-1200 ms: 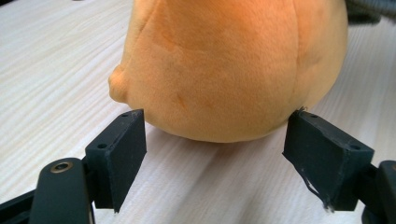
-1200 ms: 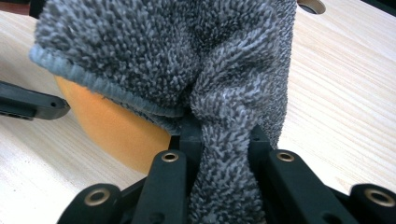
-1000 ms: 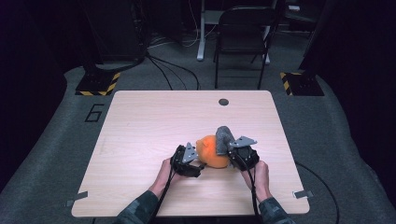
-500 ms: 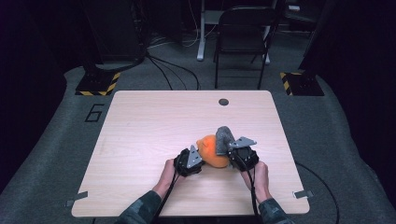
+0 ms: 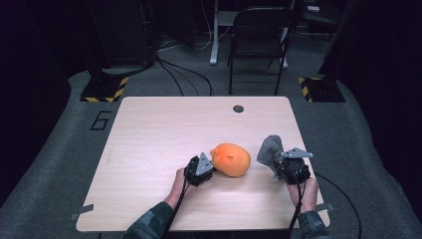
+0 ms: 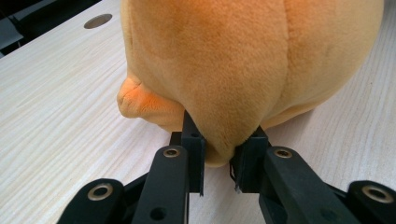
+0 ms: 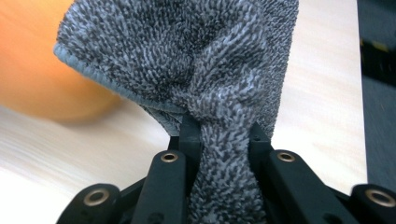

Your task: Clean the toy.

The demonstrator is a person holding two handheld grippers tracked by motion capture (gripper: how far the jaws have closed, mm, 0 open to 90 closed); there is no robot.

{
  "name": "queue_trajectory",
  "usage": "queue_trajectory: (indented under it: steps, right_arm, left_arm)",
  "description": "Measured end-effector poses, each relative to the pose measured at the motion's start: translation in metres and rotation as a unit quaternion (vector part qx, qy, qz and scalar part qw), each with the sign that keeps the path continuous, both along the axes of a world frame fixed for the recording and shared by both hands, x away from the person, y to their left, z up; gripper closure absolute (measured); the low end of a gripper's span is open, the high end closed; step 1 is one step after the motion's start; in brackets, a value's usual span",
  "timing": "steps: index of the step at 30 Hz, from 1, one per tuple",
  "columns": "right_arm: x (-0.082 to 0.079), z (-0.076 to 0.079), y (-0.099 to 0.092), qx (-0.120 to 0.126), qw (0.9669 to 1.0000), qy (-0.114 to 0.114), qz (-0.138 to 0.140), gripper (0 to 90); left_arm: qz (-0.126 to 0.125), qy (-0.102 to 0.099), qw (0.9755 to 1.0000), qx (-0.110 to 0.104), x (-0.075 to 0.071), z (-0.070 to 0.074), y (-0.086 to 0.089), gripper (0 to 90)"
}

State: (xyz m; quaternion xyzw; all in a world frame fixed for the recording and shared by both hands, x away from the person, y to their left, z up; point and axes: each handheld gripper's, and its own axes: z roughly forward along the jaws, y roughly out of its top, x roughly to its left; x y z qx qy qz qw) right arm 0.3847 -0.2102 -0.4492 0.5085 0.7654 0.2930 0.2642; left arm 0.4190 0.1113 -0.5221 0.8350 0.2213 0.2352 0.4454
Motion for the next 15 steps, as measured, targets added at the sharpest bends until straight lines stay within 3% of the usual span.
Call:
queue_trajectory:
  steps: [3,7,10,15]
  right_arm:
    - [0.006,-0.009,-0.001,0.0,0.9998,0.02,-0.007,75.3]
    - [0.007,-0.008,0.0,-0.002,0.9998,0.017,-0.007,75.2]
    - [0.007,-0.008,-0.002,0.003,0.9998,0.009,-0.016,75.2]
    - [0.006,-0.005,-0.006,0.005,0.9999,0.006,-0.015,75.2]
  left_arm:
    - [0.004,0.005,0.9999,-0.016,0.001,0.0,0.002,79.2]
    - [0.005,0.008,0.9991,-0.042,0.0,0.004,0.003,80.8]
    - [0.003,0.024,0.9977,-0.064,-0.001,0.011,0.005,81.1]
    - [-0.001,0.061,0.9915,-0.114,-0.001,0.026,0.011,81.0]
